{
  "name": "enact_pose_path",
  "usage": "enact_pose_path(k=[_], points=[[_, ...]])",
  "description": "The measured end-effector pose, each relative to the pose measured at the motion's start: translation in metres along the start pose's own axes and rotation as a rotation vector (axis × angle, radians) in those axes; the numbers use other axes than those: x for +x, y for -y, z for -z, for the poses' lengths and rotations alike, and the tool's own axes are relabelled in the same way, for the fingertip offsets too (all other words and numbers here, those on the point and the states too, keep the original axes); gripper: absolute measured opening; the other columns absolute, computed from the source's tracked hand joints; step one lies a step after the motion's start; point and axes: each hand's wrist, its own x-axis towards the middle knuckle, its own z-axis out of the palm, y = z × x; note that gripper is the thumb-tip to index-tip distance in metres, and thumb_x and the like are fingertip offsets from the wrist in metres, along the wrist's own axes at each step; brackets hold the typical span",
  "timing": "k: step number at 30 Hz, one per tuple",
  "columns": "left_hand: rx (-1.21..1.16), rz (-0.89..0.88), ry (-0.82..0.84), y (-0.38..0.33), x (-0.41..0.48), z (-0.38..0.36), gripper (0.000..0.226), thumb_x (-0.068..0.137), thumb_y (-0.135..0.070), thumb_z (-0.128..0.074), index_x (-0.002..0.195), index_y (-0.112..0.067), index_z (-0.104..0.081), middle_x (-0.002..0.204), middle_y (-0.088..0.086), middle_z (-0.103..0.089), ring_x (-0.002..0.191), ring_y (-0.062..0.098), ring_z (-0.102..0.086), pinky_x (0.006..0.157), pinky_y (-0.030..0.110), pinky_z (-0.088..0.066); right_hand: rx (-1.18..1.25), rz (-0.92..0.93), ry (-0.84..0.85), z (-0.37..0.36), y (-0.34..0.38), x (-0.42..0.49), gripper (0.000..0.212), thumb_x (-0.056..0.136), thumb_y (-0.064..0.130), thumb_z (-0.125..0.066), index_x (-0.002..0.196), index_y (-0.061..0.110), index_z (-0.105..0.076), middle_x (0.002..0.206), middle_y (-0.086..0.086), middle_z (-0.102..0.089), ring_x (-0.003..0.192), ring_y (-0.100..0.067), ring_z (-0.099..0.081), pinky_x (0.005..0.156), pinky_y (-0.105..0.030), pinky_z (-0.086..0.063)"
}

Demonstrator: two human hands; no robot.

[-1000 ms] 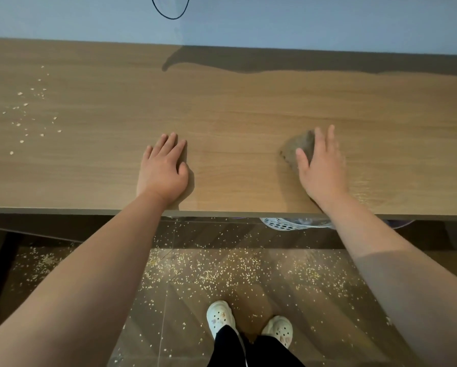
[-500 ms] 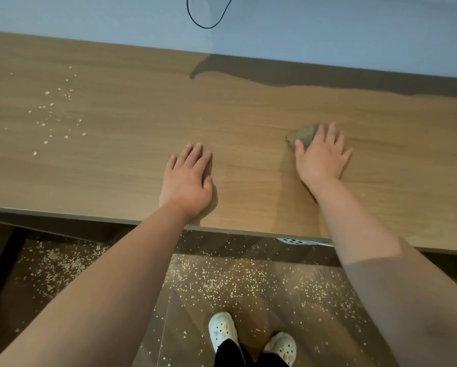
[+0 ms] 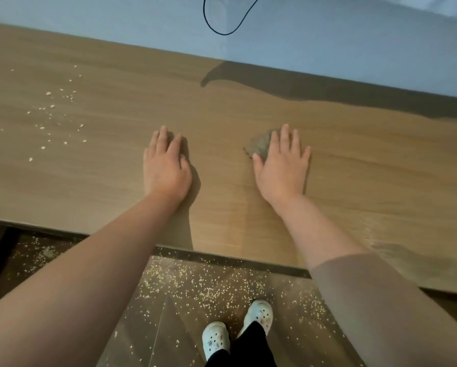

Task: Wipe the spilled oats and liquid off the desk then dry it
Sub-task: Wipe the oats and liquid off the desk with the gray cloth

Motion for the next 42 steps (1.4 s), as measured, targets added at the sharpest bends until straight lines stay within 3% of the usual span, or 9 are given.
enact_pose_path(k=[4, 12, 17, 19, 24, 26, 32, 38, 42], points=[[0.156, 0.034, 0.045, -0.003, 0.006, -0.010, 0.054, 0.102, -0.033, -0.027, 0.155, -0.021, -0.022, 0.164, 0.007, -0.006, 0.151, 0.022, 0.000, 0.122, 0.042, -0.004, -0.085, 0.506, 0.129, -0.002, -0.002, -0.051, 0.071, 0.095, 0.060, -0.014, 0.152, 0.021, 0.003, 0.159, 0.000, 0.018, 0.147, -0.021, 0.018, 0.118, -0.049, 0.008], [0.266, -0.191, 0.175, -0.007, 0.009, -0.012, 0.068, 0.092, -0.045, -0.009, 0.156, -0.022, -0.012, 0.164, 0.005, -0.004, 0.151, 0.021, 0.004, 0.121, 0.046, -0.002, 0.018, 0.010, 0.020, 0.008, -0.028, 0.079, 0.067, 0.100, 0.051, -0.030, 0.155, 0.012, -0.021, 0.164, -0.009, -0.007, 0.150, -0.029, -0.007, 0.119, -0.055, -0.011], [0.210, -0.133, 0.164, -0.005, 0.013, -0.011, 0.075, 0.087, -0.048, -0.011, 0.156, -0.019, -0.013, 0.164, 0.003, -0.005, 0.151, 0.018, 0.004, 0.121, 0.043, 0.001, -0.022, 0.541, 0.076, 0.002, -0.015, 0.039, 0.060, 0.098, 0.050, -0.029, 0.152, 0.023, -0.030, 0.164, -0.007, -0.008, 0.150, -0.031, -0.008, 0.119, -0.051, -0.010], [0.181, -0.104, 0.160, -0.005, 0.013, -0.010, 0.075, 0.087, -0.048, -0.012, 0.156, -0.019, -0.015, 0.164, 0.004, -0.006, 0.151, 0.018, 0.003, 0.121, 0.043, 0.001, -0.039, 0.610, 0.092, 0.007, -0.035, 0.048, 0.060, 0.096, 0.049, -0.029, 0.149, 0.021, -0.037, 0.164, -0.005, -0.012, 0.150, -0.029, -0.011, 0.118, -0.052, -0.013], [0.149, -0.030, 0.121, -0.006, 0.013, -0.008, 0.072, 0.089, -0.046, -0.018, 0.155, -0.020, -0.020, 0.164, 0.005, -0.009, 0.151, 0.018, 0.003, 0.122, 0.044, 0.001, 0.027, 0.076, 0.015, 0.014, -0.031, 0.166, 0.054, 0.101, 0.046, -0.035, 0.148, 0.019, -0.035, 0.163, -0.009, -0.012, 0.149, -0.031, -0.011, 0.118, -0.058, -0.012], [0.145, 0.046, 0.092, -0.006, 0.015, -0.009, 0.067, 0.092, -0.042, -0.023, 0.155, -0.020, -0.020, 0.164, 0.005, -0.008, 0.151, 0.018, 0.004, 0.121, 0.043, 0.002, 0.057, 0.004, 0.024, 0.015, -0.008, 0.184, 0.056, 0.102, 0.046, -0.033, 0.150, 0.019, -0.031, 0.164, -0.009, -0.009, 0.150, -0.030, -0.007, 0.118, -0.058, -0.010], [0.214, 0.140, 0.083, -0.006, 0.018, -0.013, 0.061, 0.099, -0.033, -0.034, 0.156, -0.021, -0.014, 0.164, 0.005, -0.001, 0.151, 0.018, 0.008, 0.122, 0.042, 0.004, 0.044, 0.645, 0.030, 0.005, 0.000, 0.099, 0.059, 0.098, 0.047, -0.037, 0.151, 0.022, -0.031, 0.164, -0.003, -0.005, 0.150, -0.027, 0.003, 0.116, -0.052, 0.008], [0.217, 0.141, 0.075, -0.007, 0.018, -0.013, 0.069, 0.090, -0.040, -0.022, 0.156, -0.021, -0.017, 0.164, 0.006, -0.005, 0.151, 0.019, 0.005, 0.121, 0.041, 0.002, 0.028, 0.012, -0.083, 0.015, -0.042, 0.186, 0.055, 0.100, 0.039, -0.042, 0.146, 0.009, -0.037, 0.153, -0.017, -0.027, 0.137, -0.039, -0.027, 0.111, -0.052, -0.025], [0.210, 0.140, 0.067, -0.008, 0.017, -0.013, 0.062, 0.096, -0.036, -0.028, 0.155, -0.020, -0.019, 0.164, 0.006, -0.006, 0.151, 0.019, 0.004, 0.121, 0.041, 0.002, 0.057, 0.070, -0.083, 0.012, 0.020, 0.199, 0.057, 0.099, 0.039, -0.042, 0.147, 0.008, -0.034, 0.151, -0.017, -0.030, 0.139, -0.036, -0.026, 0.111, -0.051, -0.025]])
